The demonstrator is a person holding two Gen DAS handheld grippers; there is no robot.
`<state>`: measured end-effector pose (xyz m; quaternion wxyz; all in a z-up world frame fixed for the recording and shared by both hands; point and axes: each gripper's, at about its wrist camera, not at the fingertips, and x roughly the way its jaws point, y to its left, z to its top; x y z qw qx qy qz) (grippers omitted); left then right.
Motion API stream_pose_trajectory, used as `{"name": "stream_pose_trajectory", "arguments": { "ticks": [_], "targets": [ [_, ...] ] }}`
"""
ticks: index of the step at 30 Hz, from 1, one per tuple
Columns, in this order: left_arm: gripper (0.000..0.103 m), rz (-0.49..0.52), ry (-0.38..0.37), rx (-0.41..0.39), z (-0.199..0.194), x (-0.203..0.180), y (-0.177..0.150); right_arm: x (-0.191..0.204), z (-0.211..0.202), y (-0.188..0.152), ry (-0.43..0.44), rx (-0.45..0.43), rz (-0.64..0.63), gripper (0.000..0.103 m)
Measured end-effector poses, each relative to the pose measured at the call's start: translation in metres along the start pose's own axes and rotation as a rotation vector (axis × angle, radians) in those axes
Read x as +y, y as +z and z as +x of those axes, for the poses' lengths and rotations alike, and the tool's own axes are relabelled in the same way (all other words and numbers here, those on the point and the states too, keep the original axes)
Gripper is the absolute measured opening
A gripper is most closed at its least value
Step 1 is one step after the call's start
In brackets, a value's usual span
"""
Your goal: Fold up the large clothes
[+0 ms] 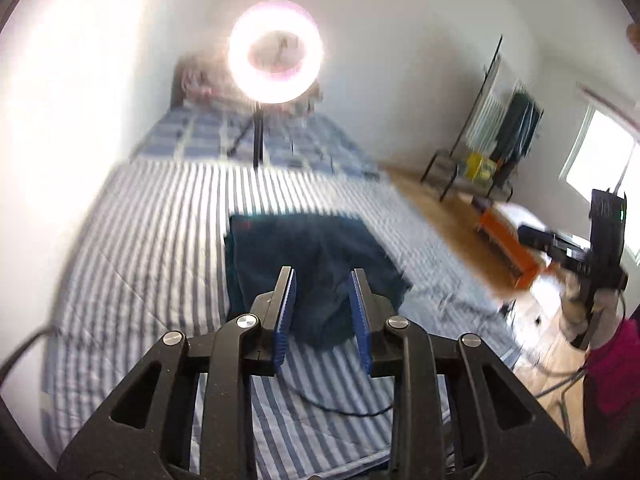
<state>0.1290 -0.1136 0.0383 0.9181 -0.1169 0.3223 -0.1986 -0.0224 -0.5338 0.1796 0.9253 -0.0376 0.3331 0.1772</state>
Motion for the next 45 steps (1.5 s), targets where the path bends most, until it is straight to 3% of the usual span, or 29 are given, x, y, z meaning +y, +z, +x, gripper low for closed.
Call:
{"name": "stream_pose_trajectory", "arguments": {
  "ticks": [2,6,8,13,16,22,27,30,34,41,42,44,45],
  "targets": [
    [0.05,-0.011,-0.01,-0.054,-0.034,-0.005,0.021,0.008,-0.026,0.015,-0.005,-0.04,-0.024,0.049],
    [0.053,-0.009,-0.014,-0.165,-0.095,-0.012,0.053,0.02,-0.075,0.041,-0.012,-0.127,-0.066,0.064],
    [0.067,-0.027,-0.022,-0.197,-0.116,-0.011,0.065,0.022,-0.093,0.05,-0.011,-0.158,-0.07,0.069],
    [0.069,-0.049,0.002,-0.225,-0.131,0.002,0.075,0.019,-0.118,0.06,-0.043,-0.207,-0.056,0.084],
    [0.069,-0.093,0.002,-0.172,-0.108,0.019,0.067,0.012,-0.111,0.056,-0.05,-0.187,-0.041,0.085],
    [0.069,-0.243,-0.022,0.024,-0.012,0.064,0.026,-0.009,-0.055,0.02,-0.037,-0.068,0.047,0.086],
    [0.069,-0.42,-0.054,0.177,0.074,0.107,-0.013,-0.038,0.024,-0.019,0.005,0.05,0.206,0.088],
    [0.069,-0.521,-0.057,0.235,0.118,0.132,-0.032,-0.057,0.076,-0.044,0.085,0.132,0.352,0.088],
    [0.069,-0.555,-0.065,0.265,0.161,0.145,-0.042,-0.07,0.14,-0.069,0.183,0.202,0.48,0.088],
    [0.069,-0.526,-0.079,0.343,0.22,0.145,-0.054,-0.083,0.215,-0.091,0.256,0.303,0.635,0.088],
    [0.066,-0.529,-0.083,0.348,0.226,0.145,-0.057,-0.086,0.221,-0.091,0.266,0.303,0.659,0.088],
    [0.04,-0.529,-0.094,0.357,0.234,0.142,-0.059,-0.089,0.231,-0.089,0.272,0.3,0.684,0.088],
    [0.032,-0.521,-0.102,0.36,0.237,0.139,-0.061,-0.089,0.236,-0.088,0.279,0.299,0.686,0.082]
  ]
}}
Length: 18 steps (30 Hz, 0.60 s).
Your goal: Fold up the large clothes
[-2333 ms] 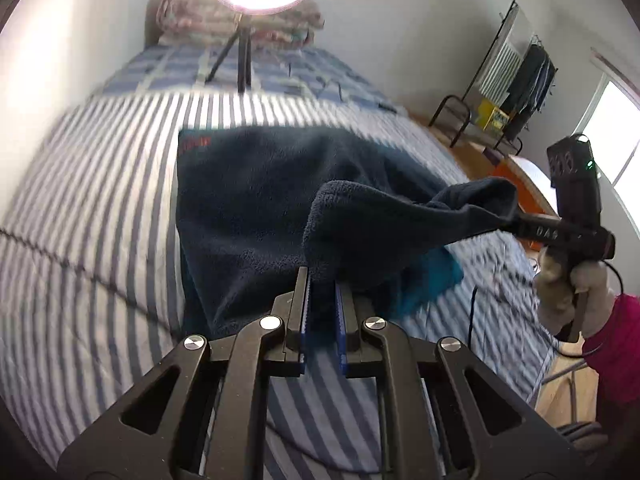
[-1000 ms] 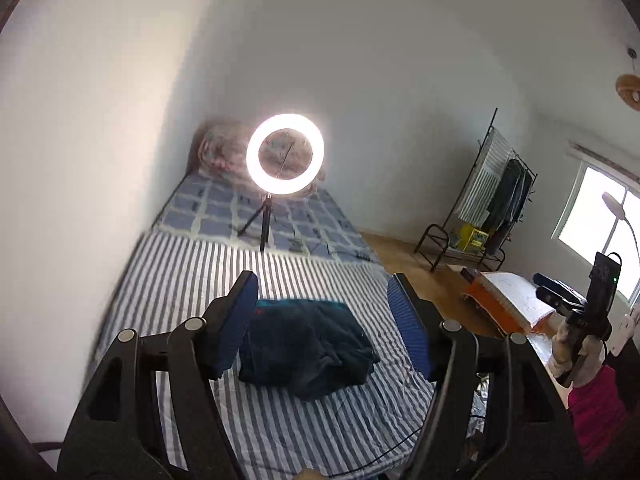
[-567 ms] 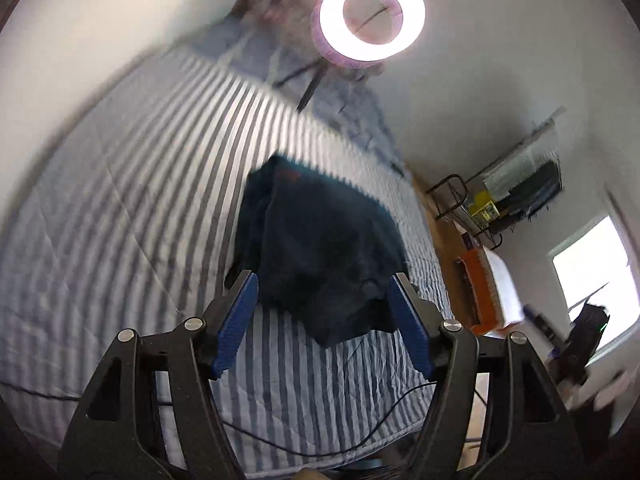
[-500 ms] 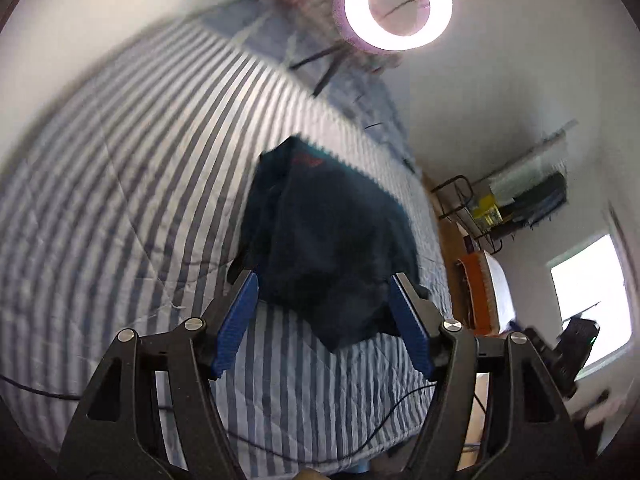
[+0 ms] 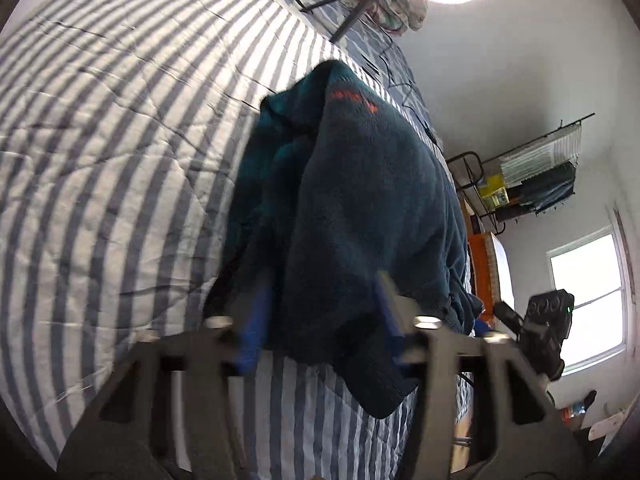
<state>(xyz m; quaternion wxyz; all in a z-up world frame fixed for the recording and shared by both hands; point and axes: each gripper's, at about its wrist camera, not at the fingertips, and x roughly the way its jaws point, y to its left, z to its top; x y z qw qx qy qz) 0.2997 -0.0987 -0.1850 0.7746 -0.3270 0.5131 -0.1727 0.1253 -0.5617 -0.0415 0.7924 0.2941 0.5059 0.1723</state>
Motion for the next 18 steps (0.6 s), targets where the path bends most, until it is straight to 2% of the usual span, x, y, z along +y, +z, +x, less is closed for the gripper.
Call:
{"name": "stream_pose_trajectory", "arguments": {
  "ticks": [1,2,3,4,7,9,12,15,16,17,18],
  "targets": [
    [0.017,0.014,0.012,-0.002,0.0,-0.003,-0.001,0.001,0.005,0.002,-0.004,0.012,-0.005,0.067],
    [0.008,0.027,0.028,-0.007,0.0,-0.005,-0.003,0.001,0.009,0.004,-0.011,0.027,-0.01,0.055],
    [0.008,0.037,0.028,-0.011,-0.002,-0.008,-0.006,0.002,0.014,0.005,-0.018,0.051,-0.016,0.024],
    [0.007,0.035,0.021,-0.014,-0.005,-0.009,-0.009,0.003,0.016,0.004,-0.03,0.064,-0.024,0.014],
    [0.006,0.053,0.032,-0.03,-0.016,-0.011,-0.02,0.014,0.002,-0.01,-0.04,0.04,-0.108,0.008],
    [0.006,0.088,0.098,-0.028,-0.014,-0.007,-0.025,0.011,-0.007,-0.028,-0.015,0.026,-0.116,0.006],
    [0.006,0.089,0.138,-0.01,-0.002,0.006,-0.025,-0.004,0.01,-0.045,-0.054,0.084,-0.103,0.004],
    [0.006,0.111,0.124,-0.014,-0.006,0.002,-0.025,-0.005,0.015,-0.05,-0.051,0.112,-0.1,0.002],
    [0.013,0.135,0.132,-0.004,-0.012,-0.003,-0.026,0.001,0.008,-0.049,-0.043,0.107,-0.125,0.002],
    [0.029,0.146,0.132,0.003,-0.015,-0.006,-0.026,0.005,0.001,-0.049,-0.047,0.104,-0.147,0.002],
    [0.036,0.157,0.118,-0.005,-0.024,-0.009,-0.024,0.01,-0.008,-0.047,-0.053,0.105,-0.169,0.006]
  ]
}}
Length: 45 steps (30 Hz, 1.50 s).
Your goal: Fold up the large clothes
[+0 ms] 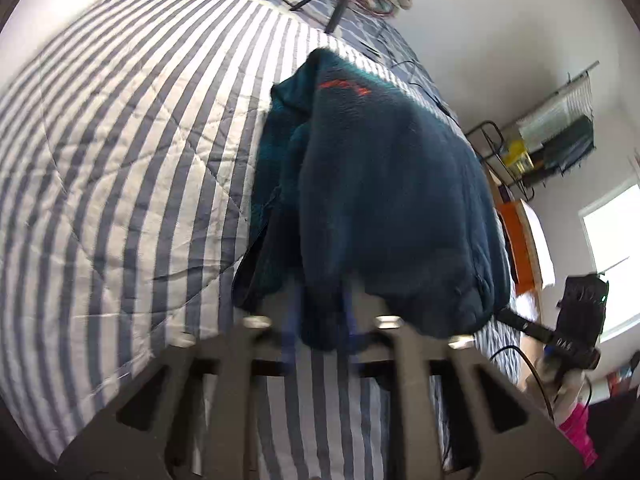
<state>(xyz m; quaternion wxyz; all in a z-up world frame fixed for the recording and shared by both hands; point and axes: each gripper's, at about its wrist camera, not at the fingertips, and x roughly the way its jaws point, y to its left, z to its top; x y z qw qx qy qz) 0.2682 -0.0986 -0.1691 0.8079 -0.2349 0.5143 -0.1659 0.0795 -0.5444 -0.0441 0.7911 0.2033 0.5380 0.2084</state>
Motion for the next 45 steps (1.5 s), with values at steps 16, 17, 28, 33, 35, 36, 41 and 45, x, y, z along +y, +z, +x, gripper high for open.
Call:
{"name": "stream_pose_trajectory", "arguments": {
  "ticks": [16,17,28,33,35,36,41,45],
  "targets": [
    [0.067,-0.239,-0.275,-0.026,0.011,0.035,0.127,0.117,0.029,0.083,-0.055,-0.145,-0.458,0.03],
    [0.067,-0.254,-0.29,-0.013,0.02,0.037,0.133,0.121,0.047,0.088,-0.059,-0.127,-0.472,0.03],
    [0.034,-0.177,-0.313,0.01,0.085,0.019,0.186,0.1,0.133,0.071,-0.032,0.0,-0.421,0.03],
    [0.028,-0.045,-0.074,-0.014,0.107,0.002,0.183,0.103,0.143,0.073,-0.05,0.007,-0.388,0.03],
    [0.028,-0.004,-0.025,-0.034,0.097,-0.004,0.177,0.106,0.131,0.075,-0.012,0.025,-0.398,0.03],
    [0.028,0.031,0.018,-0.045,0.091,-0.004,0.171,0.105,0.121,0.078,0.02,0.023,-0.393,0.03],
    [0.028,0.119,0.21,-0.165,0.041,-0.013,0.156,0.078,0.046,0.096,0.012,-0.122,-0.387,0.031],
    [0.028,0.149,0.165,-0.211,0.02,-0.035,0.148,0.043,0.018,0.129,-0.082,-0.213,-0.303,0.034]
  ]
}}
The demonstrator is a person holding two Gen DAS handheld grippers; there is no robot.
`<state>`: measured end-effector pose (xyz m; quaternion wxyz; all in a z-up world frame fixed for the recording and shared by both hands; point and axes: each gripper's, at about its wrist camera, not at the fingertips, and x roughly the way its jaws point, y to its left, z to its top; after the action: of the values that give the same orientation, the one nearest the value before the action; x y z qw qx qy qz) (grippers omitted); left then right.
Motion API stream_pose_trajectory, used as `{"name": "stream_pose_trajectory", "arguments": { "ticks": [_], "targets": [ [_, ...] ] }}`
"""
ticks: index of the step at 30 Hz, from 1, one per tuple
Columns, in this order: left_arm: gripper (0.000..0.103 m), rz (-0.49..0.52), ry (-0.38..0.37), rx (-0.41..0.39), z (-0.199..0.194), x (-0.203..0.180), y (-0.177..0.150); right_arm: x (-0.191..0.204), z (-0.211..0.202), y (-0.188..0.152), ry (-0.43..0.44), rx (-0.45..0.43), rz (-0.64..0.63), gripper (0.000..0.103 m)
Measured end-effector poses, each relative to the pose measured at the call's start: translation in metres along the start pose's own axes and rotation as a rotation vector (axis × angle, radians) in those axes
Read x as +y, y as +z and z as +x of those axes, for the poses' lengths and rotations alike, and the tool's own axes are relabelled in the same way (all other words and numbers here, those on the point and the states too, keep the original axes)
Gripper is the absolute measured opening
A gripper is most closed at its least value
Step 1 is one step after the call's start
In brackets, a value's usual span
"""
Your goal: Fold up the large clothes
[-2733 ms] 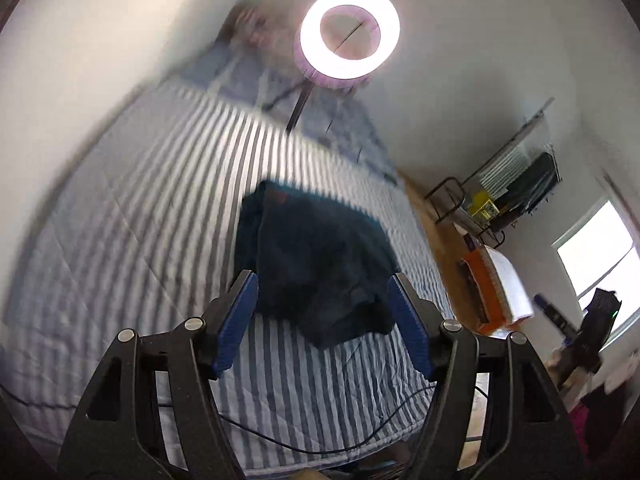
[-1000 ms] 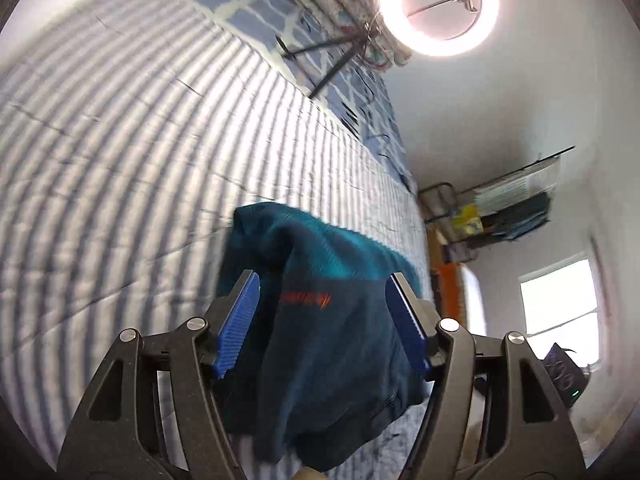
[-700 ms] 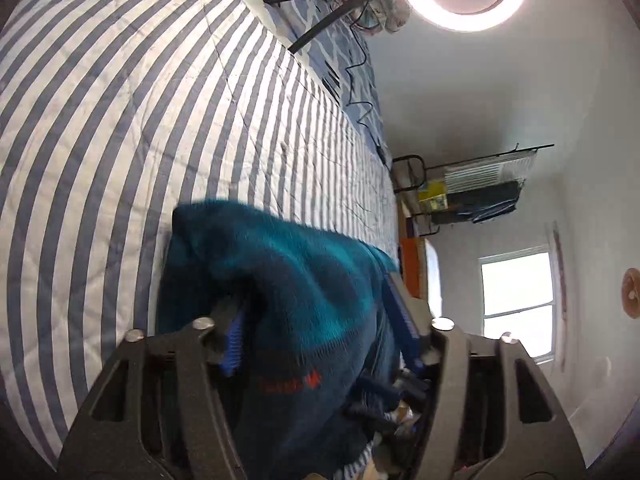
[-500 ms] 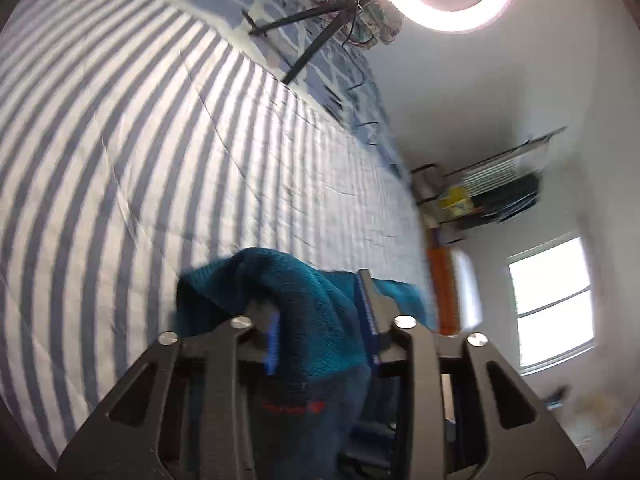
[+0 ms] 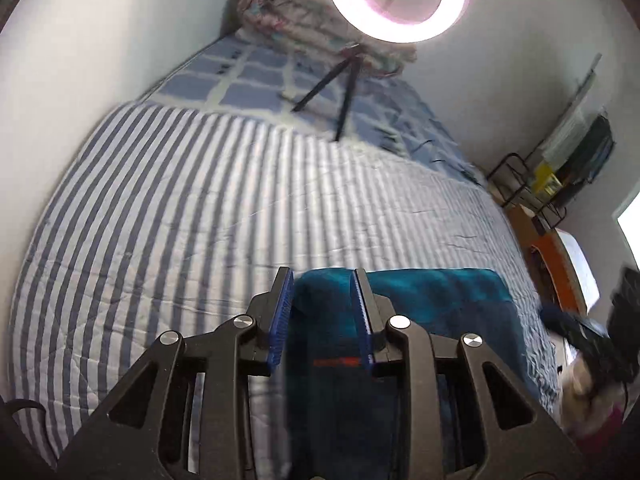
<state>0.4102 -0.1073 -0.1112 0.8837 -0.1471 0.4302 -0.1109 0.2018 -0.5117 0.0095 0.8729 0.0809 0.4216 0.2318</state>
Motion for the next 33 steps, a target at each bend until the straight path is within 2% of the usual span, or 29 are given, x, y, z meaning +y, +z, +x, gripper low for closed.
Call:
{"name": "stream_pose_trajectory", "arguments": {
  "ticks": [3,4,7,9,10,12,13,14,16,18,21,24,27,30,33],
  "targets": [
    [0.028,0.099,0.002,-0.004,0.005,-0.033,-0.003,-0.016,0.009,0.014,-0.042,-0.016,0.018,0.033],
    [0.028,0.116,-0.012,0.009,0.013,-0.042,-0.005,-0.018,0.016,0.016,-0.042,-0.015,0.018,0.033],
    [0.028,0.121,0.006,0.027,0.036,-0.049,-0.009,-0.018,0.043,0.019,-0.06,0.016,0.011,0.033],
    [0.028,0.164,0.118,0.032,0.06,-0.044,-0.012,-0.022,0.062,0.02,-0.125,0.042,-0.005,0.033],
    [0.028,0.172,0.147,0.039,0.069,-0.038,-0.017,-0.028,0.072,0.017,-0.17,0.065,0.002,0.031],
    [0.032,0.116,0.179,0.07,0.095,-0.015,-0.025,-0.043,0.086,0.006,-0.198,0.114,0.058,0.029],
    [0.044,0.061,0.161,0.09,0.103,-0.003,-0.029,-0.051,0.095,-0.004,-0.211,0.141,0.086,0.029],
    [0.049,0.014,0.133,0.094,0.107,0.006,-0.03,-0.055,0.1,-0.01,-0.216,0.149,0.096,0.03],
    [0.052,-0.032,0.112,0.096,0.108,0.014,-0.027,-0.062,0.098,-0.015,-0.209,0.132,0.134,0.03],
    [0.052,-0.022,0.125,0.084,0.101,0.011,-0.023,-0.059,0.094,-0.009,-0.231,0.149,0.127,0.031],
    [0.049,0.002,0.123,0.042,0.066,0.003,-0.021,-0.047,0.074,0.002,-0.264,0.138,0.077,0.032],
    [0.049,0.048,0.059,0.023,0.027,-0.009,-0.028,-0.035,0.04,-0.005,-0.182,0.115,0.045,0.032],
    [0.049,0.1,0.015,0.035,0.0,-0.022,-0.047,-0.02,0.014,-0.026,-0.095,0.123,0.006,0.032],
    [0.049,0.128,-0.002,0.063,-0.006,-0.029,-0.07,-0.005,0.003,-0.055,-0.033,0.162,-0.025,0.032],
    [0.049,0.124,0.027,0.127,0.011,-0.022,-0.094,0.006,0.007,-0.089,-0.012,0.212,-0.038,0.032]
  ]
}}
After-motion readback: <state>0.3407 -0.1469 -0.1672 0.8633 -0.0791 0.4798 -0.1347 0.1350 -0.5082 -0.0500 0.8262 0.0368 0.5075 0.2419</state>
